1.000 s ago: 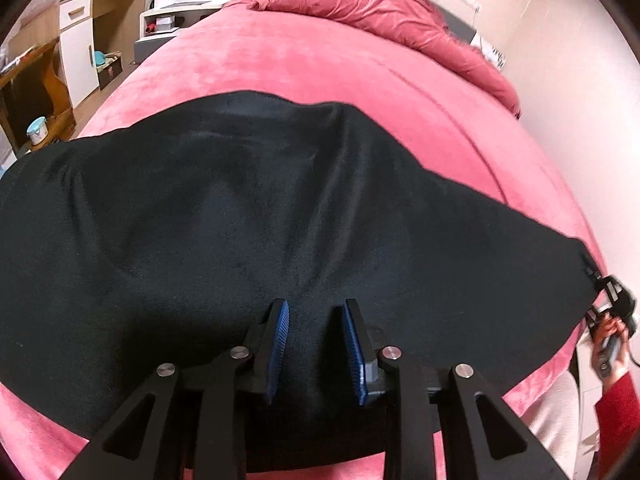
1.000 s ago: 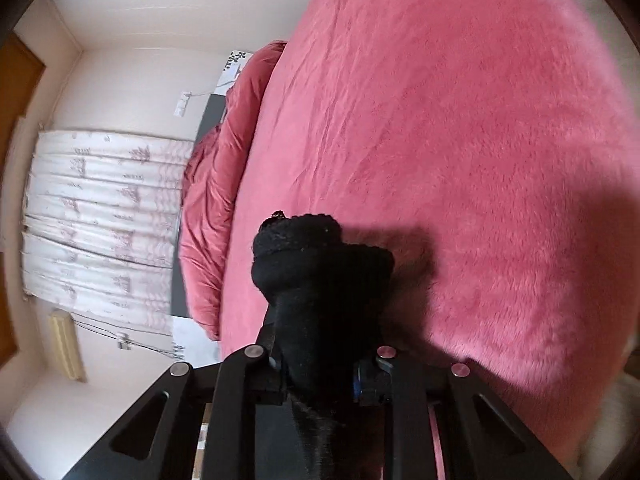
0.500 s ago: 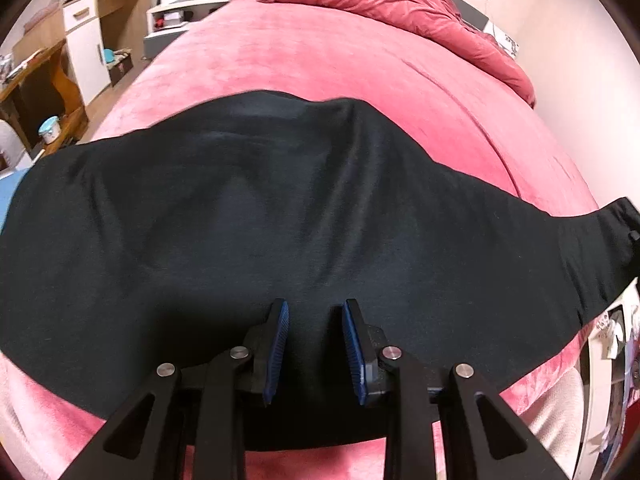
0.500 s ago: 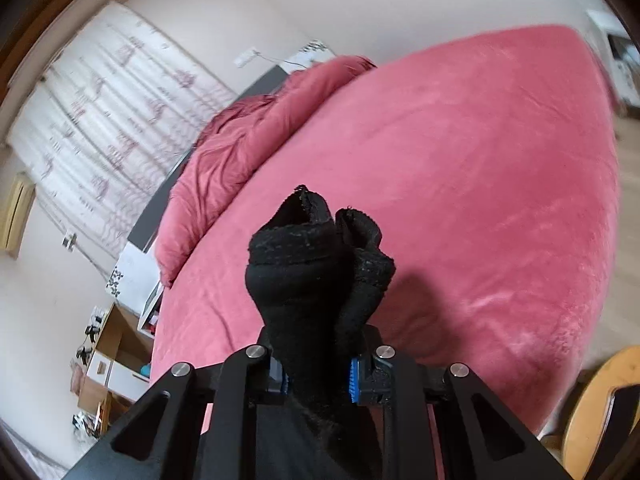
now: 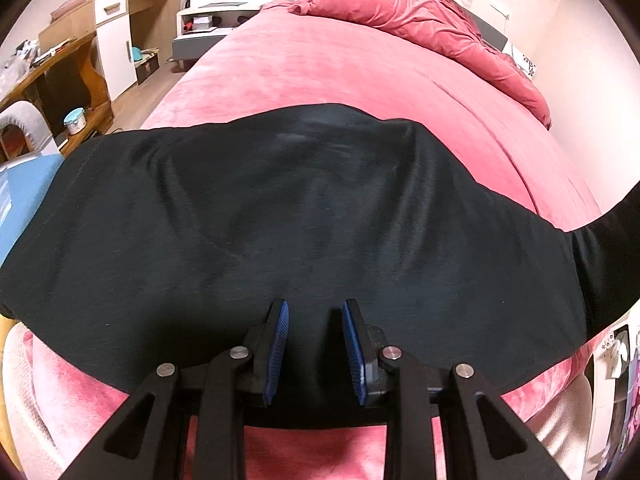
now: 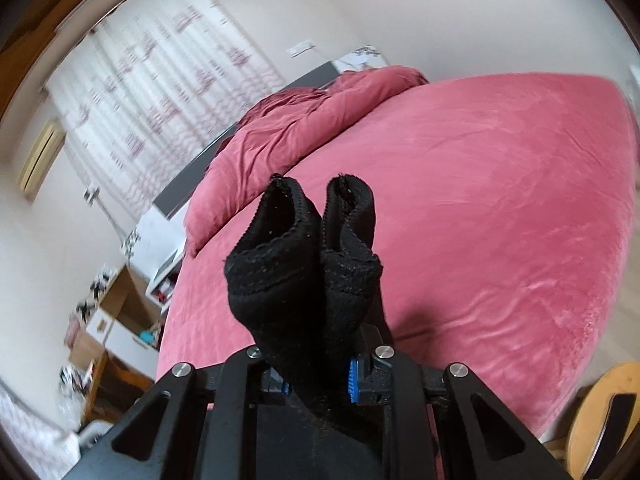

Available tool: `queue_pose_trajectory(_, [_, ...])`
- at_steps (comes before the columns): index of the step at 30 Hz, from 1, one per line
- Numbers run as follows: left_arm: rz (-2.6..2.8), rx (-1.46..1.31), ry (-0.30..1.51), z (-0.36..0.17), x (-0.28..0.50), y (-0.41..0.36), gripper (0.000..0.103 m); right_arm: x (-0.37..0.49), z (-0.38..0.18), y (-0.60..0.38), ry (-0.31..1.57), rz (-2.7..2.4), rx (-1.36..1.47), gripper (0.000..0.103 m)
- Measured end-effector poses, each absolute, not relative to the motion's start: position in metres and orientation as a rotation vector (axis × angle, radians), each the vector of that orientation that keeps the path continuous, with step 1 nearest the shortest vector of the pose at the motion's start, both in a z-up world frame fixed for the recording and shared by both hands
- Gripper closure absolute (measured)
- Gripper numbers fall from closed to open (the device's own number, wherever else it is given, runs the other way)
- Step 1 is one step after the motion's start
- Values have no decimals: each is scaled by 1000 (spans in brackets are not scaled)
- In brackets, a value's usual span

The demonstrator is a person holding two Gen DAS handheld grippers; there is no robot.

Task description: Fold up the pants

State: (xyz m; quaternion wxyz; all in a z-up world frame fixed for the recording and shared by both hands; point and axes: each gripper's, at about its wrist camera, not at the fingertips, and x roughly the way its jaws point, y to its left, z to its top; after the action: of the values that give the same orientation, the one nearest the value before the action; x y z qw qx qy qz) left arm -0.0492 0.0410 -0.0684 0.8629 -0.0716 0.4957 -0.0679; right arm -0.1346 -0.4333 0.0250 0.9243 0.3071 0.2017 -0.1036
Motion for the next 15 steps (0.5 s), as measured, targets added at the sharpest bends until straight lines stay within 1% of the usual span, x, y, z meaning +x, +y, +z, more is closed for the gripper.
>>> queue_pose_trajectory(6, [-154, -164, 1043, -74, -48, 50, 75, -129, 33, -369, 441, -161, 499, 83])
queue_pose_trajectory(15, [-180, -195, 1047, -91, -42, 61, 75, -109, 12, -297, 512, -39, 474, 83])
